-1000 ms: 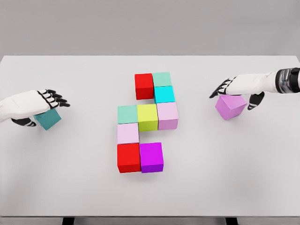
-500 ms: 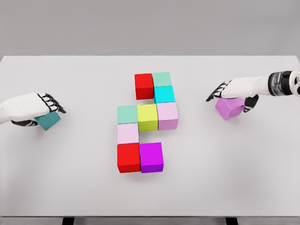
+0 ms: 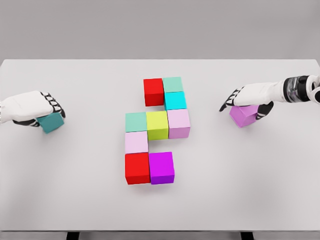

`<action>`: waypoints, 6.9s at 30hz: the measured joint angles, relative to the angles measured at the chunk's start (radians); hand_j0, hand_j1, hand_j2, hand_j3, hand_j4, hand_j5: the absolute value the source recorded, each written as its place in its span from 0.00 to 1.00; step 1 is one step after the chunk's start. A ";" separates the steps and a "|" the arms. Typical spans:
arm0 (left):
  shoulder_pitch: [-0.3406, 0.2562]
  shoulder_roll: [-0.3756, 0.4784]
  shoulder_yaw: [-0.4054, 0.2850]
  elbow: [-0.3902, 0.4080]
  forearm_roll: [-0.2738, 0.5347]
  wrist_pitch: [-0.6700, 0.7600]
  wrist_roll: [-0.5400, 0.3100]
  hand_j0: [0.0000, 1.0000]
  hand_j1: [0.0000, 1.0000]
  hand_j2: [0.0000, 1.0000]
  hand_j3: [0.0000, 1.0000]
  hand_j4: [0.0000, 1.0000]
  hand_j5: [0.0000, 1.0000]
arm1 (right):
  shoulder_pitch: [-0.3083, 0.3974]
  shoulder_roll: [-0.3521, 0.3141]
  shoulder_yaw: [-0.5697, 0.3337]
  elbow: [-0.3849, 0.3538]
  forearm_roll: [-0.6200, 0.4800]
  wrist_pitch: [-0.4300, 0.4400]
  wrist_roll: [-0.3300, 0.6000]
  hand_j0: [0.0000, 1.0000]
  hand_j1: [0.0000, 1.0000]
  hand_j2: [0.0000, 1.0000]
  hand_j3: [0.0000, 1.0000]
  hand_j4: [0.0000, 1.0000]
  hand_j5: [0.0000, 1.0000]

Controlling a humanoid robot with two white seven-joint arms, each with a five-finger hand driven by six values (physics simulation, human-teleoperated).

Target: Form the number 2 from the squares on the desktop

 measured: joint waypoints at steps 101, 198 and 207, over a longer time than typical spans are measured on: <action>-0.259 -0.178 -0.186 0.216 -0.014 0.000 -0.097 0.96 0.96 0.96 0.96 0.96 0.96 | 0.127 -0.173 0.000 -0.599 -0.031 0.001 -0.001 0.73 0.73 0.73 0.73 0.73 0.73; -0.356 -0.398 -0.193 0.444 -0.016 -0.001 -0.145 1.00 1.00 1.00 1.00 1.00 1.00 | -0.043 -0.216 0.207 -0.453 0.159 0.000 -0.001 1.00 1.00 1.00 1.00 1.00 1.00; -0.351 -0.409 -0.193 0.426 -0.014 -0.001 -0.154 1.00 1.00 1.00 1.00 1.00 1.00 | -0.031 -0.226 0.210 -0.506 0.162 0.001 -0.001 1.00 1.00 1.00 1.00 1.00 1.00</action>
